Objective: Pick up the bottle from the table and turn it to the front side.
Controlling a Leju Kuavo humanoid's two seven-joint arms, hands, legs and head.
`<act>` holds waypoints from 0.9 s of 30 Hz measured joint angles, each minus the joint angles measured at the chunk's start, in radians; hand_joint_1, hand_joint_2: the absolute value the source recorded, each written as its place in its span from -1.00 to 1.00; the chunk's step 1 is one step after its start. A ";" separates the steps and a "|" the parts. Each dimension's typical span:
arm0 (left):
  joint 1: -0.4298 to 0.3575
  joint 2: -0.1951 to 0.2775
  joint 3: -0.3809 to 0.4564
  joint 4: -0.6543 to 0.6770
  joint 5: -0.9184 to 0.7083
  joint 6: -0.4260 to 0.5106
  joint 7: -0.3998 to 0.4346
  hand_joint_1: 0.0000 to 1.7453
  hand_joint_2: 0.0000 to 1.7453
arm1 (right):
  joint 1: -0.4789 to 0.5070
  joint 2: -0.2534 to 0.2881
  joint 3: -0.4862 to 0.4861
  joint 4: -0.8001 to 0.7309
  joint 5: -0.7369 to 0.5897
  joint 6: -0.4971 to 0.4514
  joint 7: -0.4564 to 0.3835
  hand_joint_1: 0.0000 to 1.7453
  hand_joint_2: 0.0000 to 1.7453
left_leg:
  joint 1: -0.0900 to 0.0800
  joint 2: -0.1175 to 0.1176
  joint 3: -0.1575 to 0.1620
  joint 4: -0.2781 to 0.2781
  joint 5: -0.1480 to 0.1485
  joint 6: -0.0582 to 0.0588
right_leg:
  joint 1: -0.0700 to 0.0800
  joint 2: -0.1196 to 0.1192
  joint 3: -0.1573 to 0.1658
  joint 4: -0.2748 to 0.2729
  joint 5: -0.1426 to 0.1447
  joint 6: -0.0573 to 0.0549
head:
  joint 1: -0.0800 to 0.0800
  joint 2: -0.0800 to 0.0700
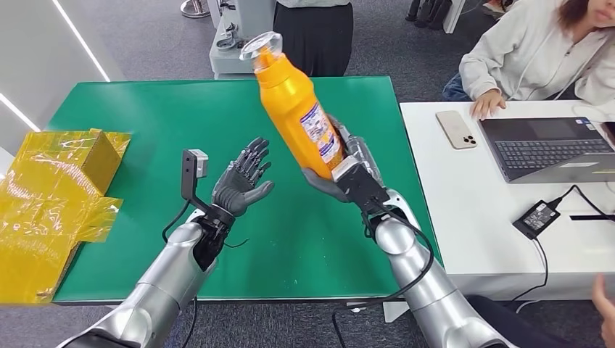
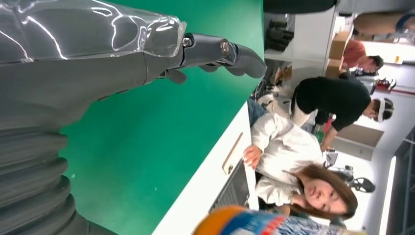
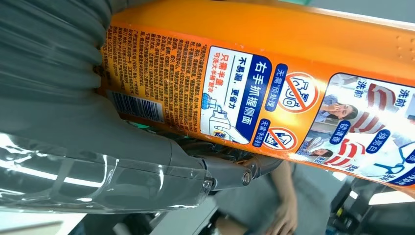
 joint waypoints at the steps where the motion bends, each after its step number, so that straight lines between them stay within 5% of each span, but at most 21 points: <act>1: 0.000 0.005 0.000 0.000 -0.001 0.004 -0.002 -1.00 1.00 | 0.002 -0.005 -0.015 -0.003 0.000 -0.004 -0.002 1.00 1.00 | 0.000 0.000 0.000 0.000 0.000 0.000 | 0.000 0.000 0.000 0.000 0.000 0.000 | 0.000 0.000; 14: 0.000 0.061 0.000 0.000 -0.019 0.018 -0.018 -1.00 1.00 | 0.049 -0.059 -0.083 0.026 0.005 0.023 -0.041 1.00 1.00 | 0.000 0.000 0.000 0.000 0.000 0.000 | 0.000 0.000 0.000 0.000 0.000 0.000 | 0.000 0.000; 27: -0.027 0.040 0.000 0.000 -0.004 -0.012 -0.009 -1.00 1.00 | 0.039 0.005 -0.002 0.110 0.013 0.067 -0.044 1.00 1.00 | 0.000 0.000 0.000 0.000 0.000 0.000 | 0.000 0.000 0.000 0.000 0.000 0.000 | 0.000 0.000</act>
